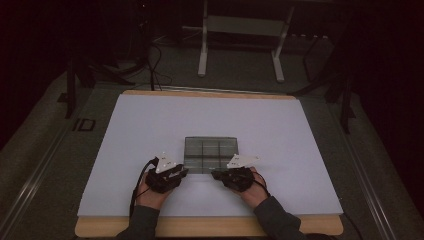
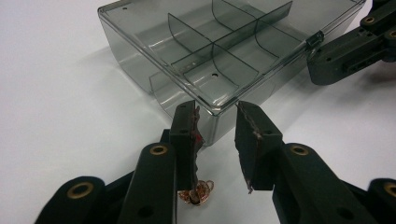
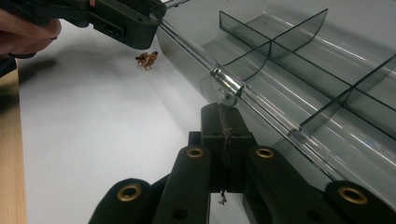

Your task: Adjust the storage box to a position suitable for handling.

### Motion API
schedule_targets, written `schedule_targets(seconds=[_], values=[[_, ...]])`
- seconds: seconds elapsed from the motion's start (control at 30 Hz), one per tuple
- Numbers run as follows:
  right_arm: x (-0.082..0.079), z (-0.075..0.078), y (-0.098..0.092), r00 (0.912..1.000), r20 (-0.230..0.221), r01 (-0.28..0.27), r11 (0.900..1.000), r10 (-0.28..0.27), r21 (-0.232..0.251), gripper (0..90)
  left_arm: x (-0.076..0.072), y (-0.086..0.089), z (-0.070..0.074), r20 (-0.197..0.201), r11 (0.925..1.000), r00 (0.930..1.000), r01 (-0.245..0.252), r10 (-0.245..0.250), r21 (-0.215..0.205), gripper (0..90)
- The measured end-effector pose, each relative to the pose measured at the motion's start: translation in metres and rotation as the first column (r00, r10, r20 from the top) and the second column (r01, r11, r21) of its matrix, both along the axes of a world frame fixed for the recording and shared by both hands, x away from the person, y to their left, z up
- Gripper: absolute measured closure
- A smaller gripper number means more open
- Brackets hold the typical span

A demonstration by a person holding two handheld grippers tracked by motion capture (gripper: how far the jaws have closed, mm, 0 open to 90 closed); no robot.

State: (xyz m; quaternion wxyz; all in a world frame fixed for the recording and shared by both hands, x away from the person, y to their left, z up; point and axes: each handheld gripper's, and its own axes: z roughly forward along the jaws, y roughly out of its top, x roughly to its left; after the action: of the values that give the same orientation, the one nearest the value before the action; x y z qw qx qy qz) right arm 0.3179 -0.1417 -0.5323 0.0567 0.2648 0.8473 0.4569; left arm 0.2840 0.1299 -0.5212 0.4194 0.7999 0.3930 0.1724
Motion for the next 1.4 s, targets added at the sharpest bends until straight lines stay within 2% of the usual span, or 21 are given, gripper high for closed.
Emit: schedule_targets(seconds=[0.47, 1.17, 1.23, 1.3, 1.33, 1.4], values=[[0.001, 0.0, -0.001, 1.0, 0.004, -0.001, 1.0, 0.001, 0.006, 90.0, 0.0, -0.001, 0.002, -0.003, 1.0, 1.0, -0.002, 0.002, -0.009, 69.2], [0.004, -0.008, 0.002, 0.9997, -0.023, -0.004, 1.0, 0.003, -0.025, 90.0, 0.002, -0.002, 0.001, -0.01, 1.0, 0.9999, -0.006, 0.006, -0.008, 69.1], [0.003, -0.007, 0.001, 0.9998, -0.017, 0.003, 1.0, -0.004, -0.019, 90.0, 0.002, -0.003, 0.001, -0.01, 0.9999, 0.9999, -0.008, 0.008, -0.007, 69.1], [0.002, -0.003, -0.001, 0.9999, -0.002, 0.011, 1.0, -0.011, 0.024, 90.0, 0.001, -0.002, 0.001, -0.001, 0.9999, 1.0, -0.005, 0.005, -0.008, 69.8], [0.001, -0.001, -0.002, 0.9999, 0.007, 0.009, 1.0, -0.009, 0.03, 90.0, 0.001, -0.002, 0.002, 0.001, 0.9996, 1.0, -0.003, 0.003, -0.027, 69.8], [0.0, 0.003, -0.001, 0.9998, 0.017, 0.005, 0.999, -0.006, 0.032, 90.0, 0.002, -0.002, 0.003, 0.007, 0.9997, 1.0, 0.0, 0.0, -0.024, 69.9]])
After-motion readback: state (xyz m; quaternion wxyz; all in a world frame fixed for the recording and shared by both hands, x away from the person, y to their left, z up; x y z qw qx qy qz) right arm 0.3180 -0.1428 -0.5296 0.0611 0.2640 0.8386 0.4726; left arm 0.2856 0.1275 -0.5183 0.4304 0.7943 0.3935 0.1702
